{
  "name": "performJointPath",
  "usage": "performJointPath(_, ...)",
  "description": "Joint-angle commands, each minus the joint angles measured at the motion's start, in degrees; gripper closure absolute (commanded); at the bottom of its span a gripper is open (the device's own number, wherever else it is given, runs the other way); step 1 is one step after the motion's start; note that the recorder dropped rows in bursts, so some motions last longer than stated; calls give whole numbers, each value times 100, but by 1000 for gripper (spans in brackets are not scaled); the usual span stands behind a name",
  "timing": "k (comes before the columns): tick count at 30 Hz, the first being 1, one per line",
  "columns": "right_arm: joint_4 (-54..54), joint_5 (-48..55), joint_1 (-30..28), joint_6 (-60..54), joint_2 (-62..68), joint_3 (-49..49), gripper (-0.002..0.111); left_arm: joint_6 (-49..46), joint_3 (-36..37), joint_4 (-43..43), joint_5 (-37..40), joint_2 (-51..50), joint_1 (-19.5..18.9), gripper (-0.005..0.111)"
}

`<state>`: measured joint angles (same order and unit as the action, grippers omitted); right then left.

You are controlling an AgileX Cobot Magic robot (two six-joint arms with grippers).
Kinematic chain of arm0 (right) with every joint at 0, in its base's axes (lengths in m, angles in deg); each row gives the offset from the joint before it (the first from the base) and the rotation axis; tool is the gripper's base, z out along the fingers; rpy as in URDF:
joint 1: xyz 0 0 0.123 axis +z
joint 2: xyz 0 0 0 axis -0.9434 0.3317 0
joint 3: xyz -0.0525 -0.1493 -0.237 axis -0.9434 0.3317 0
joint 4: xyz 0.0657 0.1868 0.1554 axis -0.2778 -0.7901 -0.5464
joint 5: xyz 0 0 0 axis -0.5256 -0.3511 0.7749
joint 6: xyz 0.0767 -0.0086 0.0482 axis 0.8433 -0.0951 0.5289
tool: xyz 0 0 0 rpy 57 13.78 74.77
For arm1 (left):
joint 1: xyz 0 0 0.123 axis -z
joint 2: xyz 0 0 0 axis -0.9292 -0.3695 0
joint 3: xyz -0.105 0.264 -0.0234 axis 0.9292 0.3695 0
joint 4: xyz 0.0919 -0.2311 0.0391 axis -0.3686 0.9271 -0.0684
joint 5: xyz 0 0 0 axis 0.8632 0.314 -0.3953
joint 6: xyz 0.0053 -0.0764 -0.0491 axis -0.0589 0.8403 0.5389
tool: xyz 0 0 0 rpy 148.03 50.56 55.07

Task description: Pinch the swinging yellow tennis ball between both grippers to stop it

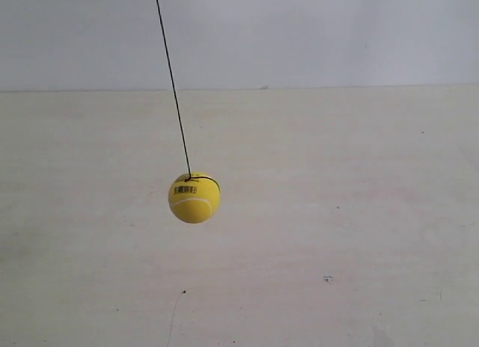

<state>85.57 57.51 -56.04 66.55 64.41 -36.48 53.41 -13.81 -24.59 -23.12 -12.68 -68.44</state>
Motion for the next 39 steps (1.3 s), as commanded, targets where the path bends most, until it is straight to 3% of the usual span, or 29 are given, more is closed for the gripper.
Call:
performJointPath(1,-1828,261,-686,-1433,-36,55,108,-17,23,20,-20,18,19,102)
performJointPath(8,-1621,539,-1047,-2695,-36,55,108,-17,23,20,-20,18,19,102)
performJointPath(20,-1734,2407,-1070,-2813,-36,55,108,-17,23,20,-20,18,19,102)
performJointPath(39,-1734,2438,-1070,-2769,-36,55,108,-17,23,20,-20,18,19,102)
